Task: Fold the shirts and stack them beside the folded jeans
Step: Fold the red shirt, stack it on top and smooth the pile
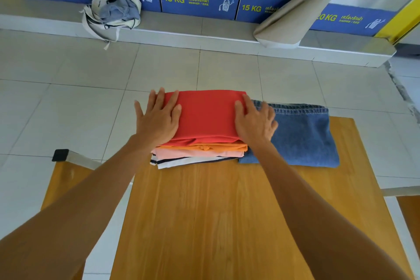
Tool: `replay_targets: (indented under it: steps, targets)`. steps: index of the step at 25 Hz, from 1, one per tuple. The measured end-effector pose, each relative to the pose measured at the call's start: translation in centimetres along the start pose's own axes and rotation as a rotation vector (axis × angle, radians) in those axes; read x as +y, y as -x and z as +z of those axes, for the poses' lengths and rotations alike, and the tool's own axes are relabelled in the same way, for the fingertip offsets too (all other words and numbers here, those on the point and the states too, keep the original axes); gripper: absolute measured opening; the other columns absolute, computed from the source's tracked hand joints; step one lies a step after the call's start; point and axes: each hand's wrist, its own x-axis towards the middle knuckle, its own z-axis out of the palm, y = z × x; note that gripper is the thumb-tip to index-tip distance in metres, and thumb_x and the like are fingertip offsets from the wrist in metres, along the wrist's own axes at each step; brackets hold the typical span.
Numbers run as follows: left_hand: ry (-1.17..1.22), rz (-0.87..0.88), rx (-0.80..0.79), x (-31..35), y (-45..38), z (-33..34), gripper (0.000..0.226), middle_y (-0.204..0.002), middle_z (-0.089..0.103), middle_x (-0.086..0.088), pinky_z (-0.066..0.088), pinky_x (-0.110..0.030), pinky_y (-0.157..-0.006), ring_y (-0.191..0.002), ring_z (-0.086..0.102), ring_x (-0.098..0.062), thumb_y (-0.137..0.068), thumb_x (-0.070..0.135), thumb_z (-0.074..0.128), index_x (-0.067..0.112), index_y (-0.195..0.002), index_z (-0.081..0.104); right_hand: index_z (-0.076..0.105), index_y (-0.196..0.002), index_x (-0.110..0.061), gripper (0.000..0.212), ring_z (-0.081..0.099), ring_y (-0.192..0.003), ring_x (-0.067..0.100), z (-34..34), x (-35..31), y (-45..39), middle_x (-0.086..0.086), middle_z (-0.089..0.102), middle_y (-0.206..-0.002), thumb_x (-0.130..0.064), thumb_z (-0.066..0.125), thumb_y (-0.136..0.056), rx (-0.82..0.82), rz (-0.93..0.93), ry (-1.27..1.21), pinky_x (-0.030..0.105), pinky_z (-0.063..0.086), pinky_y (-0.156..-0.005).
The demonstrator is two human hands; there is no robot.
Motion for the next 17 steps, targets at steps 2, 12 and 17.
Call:
replay_targets:
  steps: [2, 12, 17]
  targets:
    - [-0.064, -0.020, 0.016, 0.2, -0.6, -0.9, 0.059, -0.164, 0.005, -0.008, -0.004, -0.065, -0.115, -0.151, -0.004, -0.028, -0.099, 0.051, 0.006, 0.031, -0.154, 0.009, 0.047, -0.143, -0.029, 0.049, 0.007, -0.150, 0.034, -1.2, 0.6, -0.6, 0.016, 0.015, -0.163, -0.049, 0.031, -0.101, 0.043, 0.122, -0.052, 0.061, 0.012, -0.117]
    - [0.016, 0.097, 0.060, 1.6, 1.7, 0.6, 0.058, -0.165, 0.001, 0.000, 0.002, -0.060, -0.118, -0.152, -0.004, -0.020, -0.100, 0.052, 0.011, 0.032, -0.155, 0.008, 0.020, -0.156, -0.017, 0.064, 0.002, -0.153, 0.022, 0.5, 0.4, 0.0, 0.003, 0.013, -0.166, -0.052, 0.015, -0.102, -0.147, -0.117, 0.095, 0.062, 0.001, -0.118]
    - [-0.007, 0.092, 0.132, 1.8, 2.4, 0.3, 0.059, -0.165, 0.002, -0.008, -0.001, -0.061, -0.118, -0.151, -0.005, -0.025, -0.100, 0.048, 0.008, 0.025, -0.155, 0.011, 0.024, -0.154, -0.016, 0.059, 0.007, -0.153, 0.025, -1.2, 1.3, 0.0, 0.008, 0.015, -0.166, -0.046, 0.020, -0.103, 0.091, -0.081, -0.031, 0.059, 0.009, -0.120]
